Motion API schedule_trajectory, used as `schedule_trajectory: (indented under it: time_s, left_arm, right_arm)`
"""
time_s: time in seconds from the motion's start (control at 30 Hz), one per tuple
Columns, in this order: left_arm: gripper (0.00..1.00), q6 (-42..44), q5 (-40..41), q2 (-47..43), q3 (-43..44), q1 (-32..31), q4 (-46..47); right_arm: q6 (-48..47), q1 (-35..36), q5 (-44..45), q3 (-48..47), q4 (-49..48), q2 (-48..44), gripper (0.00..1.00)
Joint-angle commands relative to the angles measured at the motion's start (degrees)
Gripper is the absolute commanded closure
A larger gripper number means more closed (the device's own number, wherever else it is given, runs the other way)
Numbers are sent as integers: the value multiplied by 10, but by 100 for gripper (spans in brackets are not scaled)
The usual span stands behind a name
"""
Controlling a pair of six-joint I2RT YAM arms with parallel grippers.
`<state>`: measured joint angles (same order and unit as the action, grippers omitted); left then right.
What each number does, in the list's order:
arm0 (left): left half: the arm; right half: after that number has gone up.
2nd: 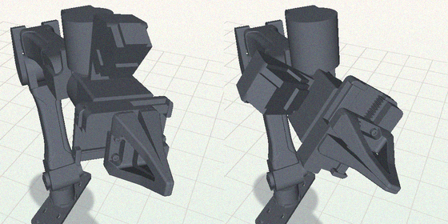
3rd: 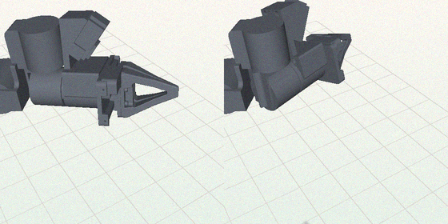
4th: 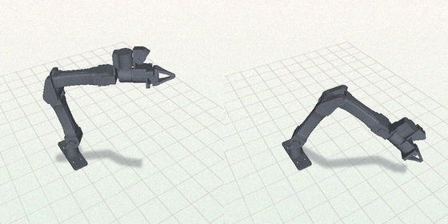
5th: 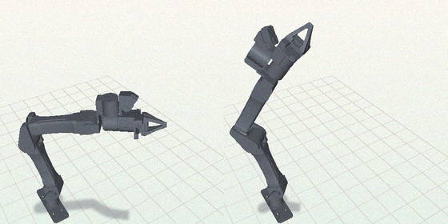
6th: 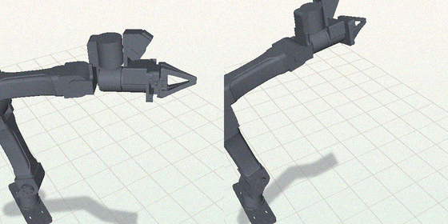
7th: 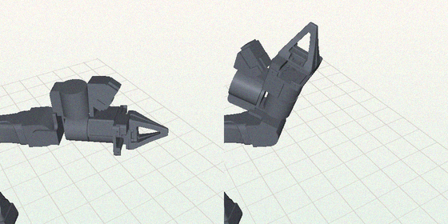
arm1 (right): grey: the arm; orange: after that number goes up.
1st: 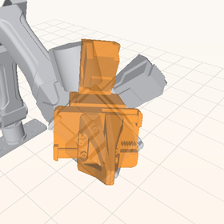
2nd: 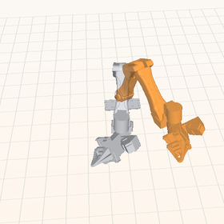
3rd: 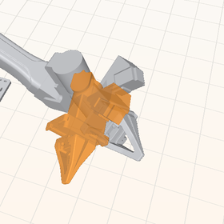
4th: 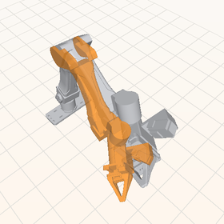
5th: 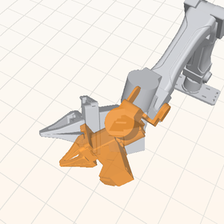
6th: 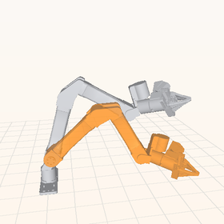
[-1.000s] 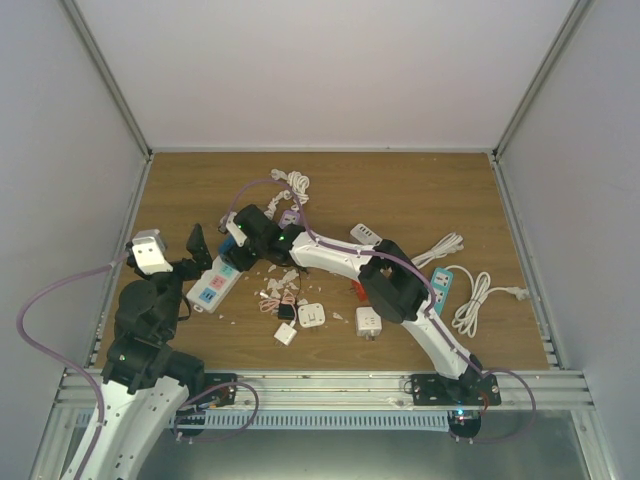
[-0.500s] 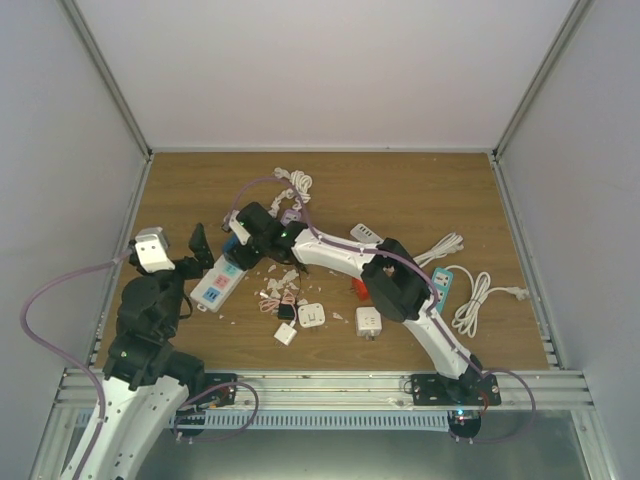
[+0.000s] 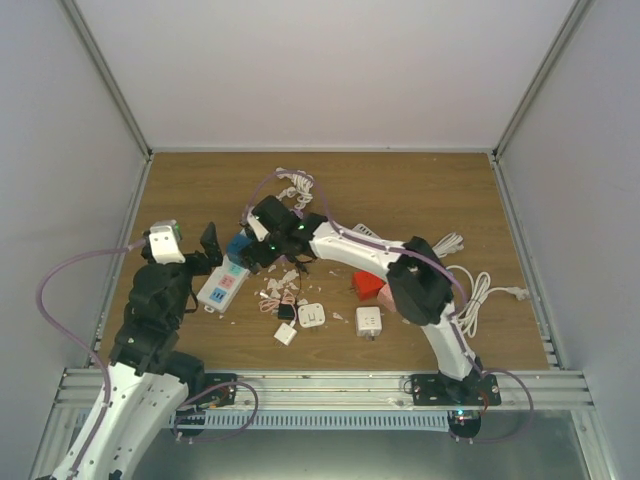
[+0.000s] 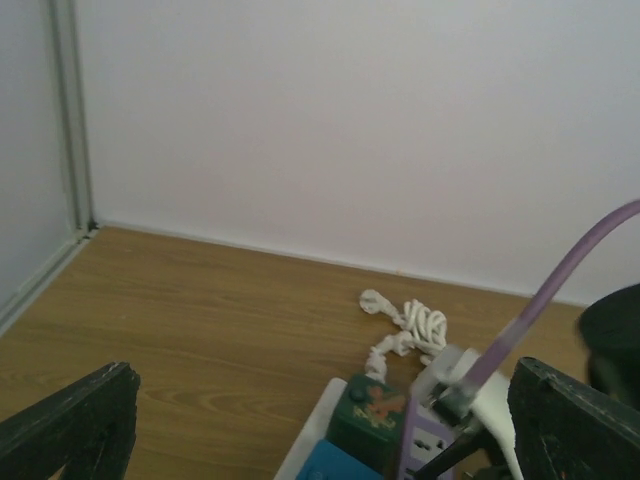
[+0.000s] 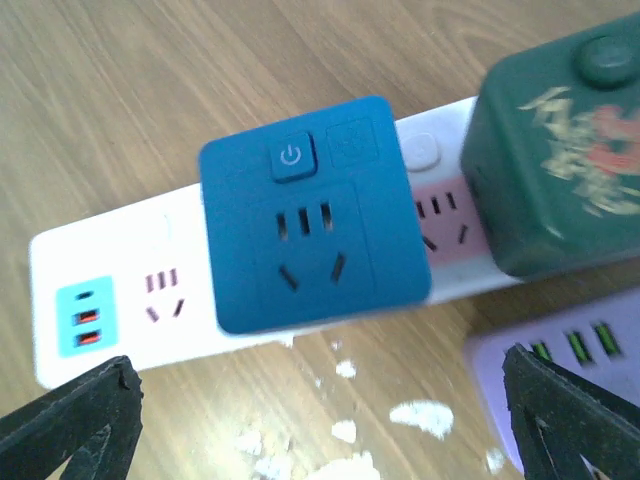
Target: Insert the plug
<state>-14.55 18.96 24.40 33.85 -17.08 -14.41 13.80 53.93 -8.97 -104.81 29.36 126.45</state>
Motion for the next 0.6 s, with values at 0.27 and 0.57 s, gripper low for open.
schedule_trajectory:
  time_s: [0.27,0.57]
  left_arm:
    - [1,33,-181,32,14,2,53]
    - [1,15,-368,25,8,2,88]
  right_arm:
    - [171,-13,381,336,-71,-321,2]
    - [283,-27,392,487,13,-453,0]
